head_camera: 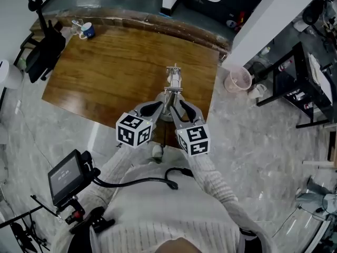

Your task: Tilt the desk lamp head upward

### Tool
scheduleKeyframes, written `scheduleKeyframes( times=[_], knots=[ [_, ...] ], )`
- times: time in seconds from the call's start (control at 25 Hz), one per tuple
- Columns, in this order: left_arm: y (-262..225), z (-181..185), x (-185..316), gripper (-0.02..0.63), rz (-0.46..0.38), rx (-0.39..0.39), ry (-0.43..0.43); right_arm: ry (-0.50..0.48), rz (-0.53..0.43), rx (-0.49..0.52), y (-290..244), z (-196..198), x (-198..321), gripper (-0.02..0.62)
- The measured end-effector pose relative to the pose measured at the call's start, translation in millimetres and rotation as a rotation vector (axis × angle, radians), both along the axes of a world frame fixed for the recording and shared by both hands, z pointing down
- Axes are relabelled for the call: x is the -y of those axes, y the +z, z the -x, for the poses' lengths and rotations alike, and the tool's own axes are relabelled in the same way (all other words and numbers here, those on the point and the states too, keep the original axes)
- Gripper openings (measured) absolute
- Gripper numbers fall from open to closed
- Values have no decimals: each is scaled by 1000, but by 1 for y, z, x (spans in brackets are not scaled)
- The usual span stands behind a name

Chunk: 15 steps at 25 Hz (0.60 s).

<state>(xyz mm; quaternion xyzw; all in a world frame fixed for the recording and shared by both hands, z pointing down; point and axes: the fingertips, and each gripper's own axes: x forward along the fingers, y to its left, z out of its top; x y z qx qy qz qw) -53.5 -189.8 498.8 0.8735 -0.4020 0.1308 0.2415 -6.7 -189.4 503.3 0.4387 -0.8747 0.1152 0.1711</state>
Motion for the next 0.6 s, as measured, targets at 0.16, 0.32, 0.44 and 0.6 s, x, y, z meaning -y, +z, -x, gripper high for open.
scheduleKeyframes(
  times=[0.16, 0.32, 0.44, 0.6],
  knots=[
    [11, 2, -1, 8, 98, -38, 63, -41, -13, -36, 6, 12, -2, 152],
    [8, 9, 5, 8, 165, -95, 144, -63, -55, -61, -1, 22, -2, 155],
    [-1, 17, 10, 8, 196, -125, 222, -75, -88, -106, -5, 26, -9, 146],
    [-21, 22, 25, 8, 238, -206, 282, -103, -103, -106, -12, 25, -20, 146]
  ],
)
